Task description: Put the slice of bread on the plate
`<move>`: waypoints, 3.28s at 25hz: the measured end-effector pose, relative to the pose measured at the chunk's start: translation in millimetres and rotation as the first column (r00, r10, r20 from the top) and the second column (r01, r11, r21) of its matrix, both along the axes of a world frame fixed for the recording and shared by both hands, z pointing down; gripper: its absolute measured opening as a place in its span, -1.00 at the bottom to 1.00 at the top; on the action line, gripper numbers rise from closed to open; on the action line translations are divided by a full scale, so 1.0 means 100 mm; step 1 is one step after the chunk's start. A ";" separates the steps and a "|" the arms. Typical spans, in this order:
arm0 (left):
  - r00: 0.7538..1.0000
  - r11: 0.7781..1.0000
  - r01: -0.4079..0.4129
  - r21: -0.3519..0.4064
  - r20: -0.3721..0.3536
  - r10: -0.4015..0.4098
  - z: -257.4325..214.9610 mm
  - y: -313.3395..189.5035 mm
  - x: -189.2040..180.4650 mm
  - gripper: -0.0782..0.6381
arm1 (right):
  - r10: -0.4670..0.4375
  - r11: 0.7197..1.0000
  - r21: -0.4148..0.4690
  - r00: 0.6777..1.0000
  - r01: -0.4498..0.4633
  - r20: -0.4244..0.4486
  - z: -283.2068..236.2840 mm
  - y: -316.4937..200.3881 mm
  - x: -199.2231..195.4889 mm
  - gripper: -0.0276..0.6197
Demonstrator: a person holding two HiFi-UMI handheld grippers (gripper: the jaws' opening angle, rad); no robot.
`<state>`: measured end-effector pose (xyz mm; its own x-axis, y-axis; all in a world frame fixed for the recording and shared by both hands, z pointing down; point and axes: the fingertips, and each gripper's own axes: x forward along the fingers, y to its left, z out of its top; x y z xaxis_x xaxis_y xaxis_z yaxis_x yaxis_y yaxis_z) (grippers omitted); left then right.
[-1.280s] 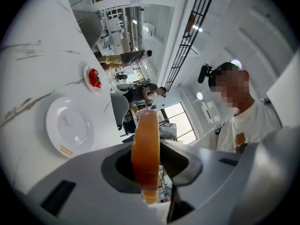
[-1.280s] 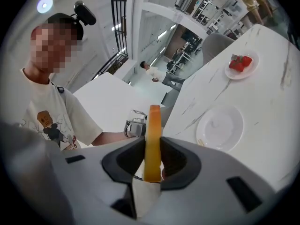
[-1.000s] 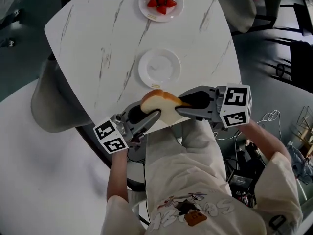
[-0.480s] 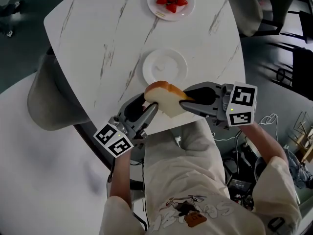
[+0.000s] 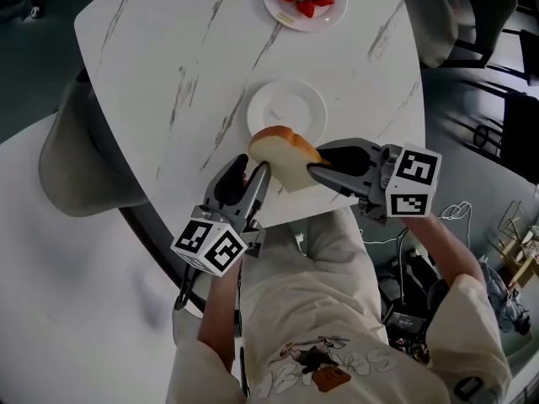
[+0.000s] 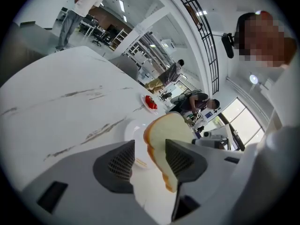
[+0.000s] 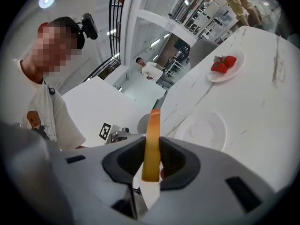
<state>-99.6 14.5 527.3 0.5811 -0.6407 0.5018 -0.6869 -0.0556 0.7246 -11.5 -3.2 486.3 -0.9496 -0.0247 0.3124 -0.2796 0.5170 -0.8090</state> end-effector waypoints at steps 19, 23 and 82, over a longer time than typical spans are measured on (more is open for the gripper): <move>0.984 0.993 0.110 -0.052 0.145 -0.101 0.06 0.05 -0.09 -0.24 | 0.171 0.985 -0.029 0.984 -0.173 -0.057 0.40 -0.29 -0.03 -0.63; 0.985 0.994 0.087 -0.072 0.155 -0.075 0.10 0.05 0.00 -0.24 | 0.200 0.978 -0.041 0.975 -0.204 -0.099 0.52 -0.33 0.02 -0.63; 0.961 0.997 -0.059 0.046 0.272 0.045 -0.96 0.08 0.36 -0.76 | 0.526 0.818 0.385 0.826 -0.427 -0.201 -0.84 -0.13 0.41 -0.65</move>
<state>-63.7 22.2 431.6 0.4614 -0.6434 0.6109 -0.8522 -0.1300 0.5068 29.4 -16.6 402.7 -0.6596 -0.5923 0.4627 -0.7487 0.4635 -0.4739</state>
